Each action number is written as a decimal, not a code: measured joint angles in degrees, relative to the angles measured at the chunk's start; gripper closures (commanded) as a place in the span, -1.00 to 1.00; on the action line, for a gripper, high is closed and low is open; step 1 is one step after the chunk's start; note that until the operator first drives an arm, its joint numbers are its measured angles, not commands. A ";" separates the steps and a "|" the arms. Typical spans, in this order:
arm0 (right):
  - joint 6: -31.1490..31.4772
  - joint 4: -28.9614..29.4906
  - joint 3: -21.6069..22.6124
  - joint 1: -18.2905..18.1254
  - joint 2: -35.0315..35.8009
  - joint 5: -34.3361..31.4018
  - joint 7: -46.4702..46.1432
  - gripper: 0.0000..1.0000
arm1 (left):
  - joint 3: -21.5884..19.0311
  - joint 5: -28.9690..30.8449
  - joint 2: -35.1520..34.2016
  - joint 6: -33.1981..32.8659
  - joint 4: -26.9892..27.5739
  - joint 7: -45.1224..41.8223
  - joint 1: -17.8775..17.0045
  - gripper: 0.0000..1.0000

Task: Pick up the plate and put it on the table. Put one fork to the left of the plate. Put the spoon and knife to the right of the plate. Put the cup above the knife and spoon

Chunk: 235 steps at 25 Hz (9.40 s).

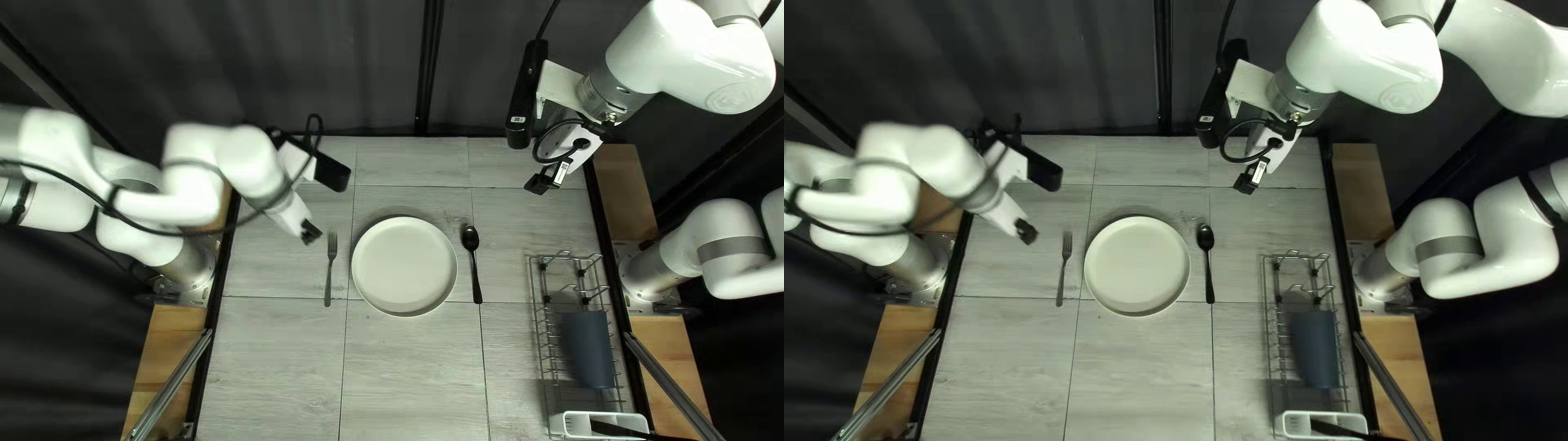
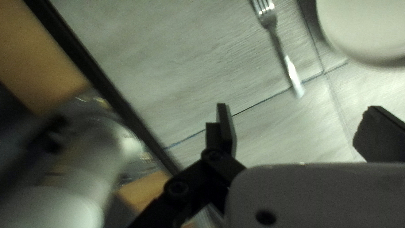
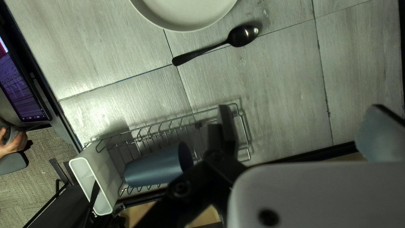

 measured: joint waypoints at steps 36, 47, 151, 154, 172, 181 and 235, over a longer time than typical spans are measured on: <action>6.86 -0.13 5.00 2.99 1.55 0.35 1.56 -1.00 | 11.17 4.62 -23.58 27.97 15.05 27.35 -14.28 -1.00; 10.88 -3.48 18.16 7.28 4.90 6.46 23.92 -1.00 | 11.17 4.62 -23.58 27.97 15.05 27.36 -14.28 -1.00; 30.63 25.07 29.58 12.17 35.27 20.06 34.97 1.00 | 11.17 4.62 -23.58 27.97 15.05 27.36 -14.28 -1.00; 28.47 25.07 30.28 13.22 35.25 14.66 33.00 1.00 | 11.17 4.62 -23.58 27.97 15.05 27.36 -14.28 -1.00; 1.97 3.27 21.27 4.32 18.85 22.60 42.04 1.00 | 11.17 4.62 -23.58 27.97 15.05 27.36 -14.28 -1.00; 1.83 0.53 19.62 -1.18 15.64 20.85 70.81 1.00 | 11.17 4.62 -23.58 27.97 15.05 27.36 -14.28 -1.00; -39.39 -25.62 25.15 -6.05 31.52 -4.71 92.22 -0.82 | 11.17 4.62 -23.58 27.97 15.05 27.36 -14.28 -1.00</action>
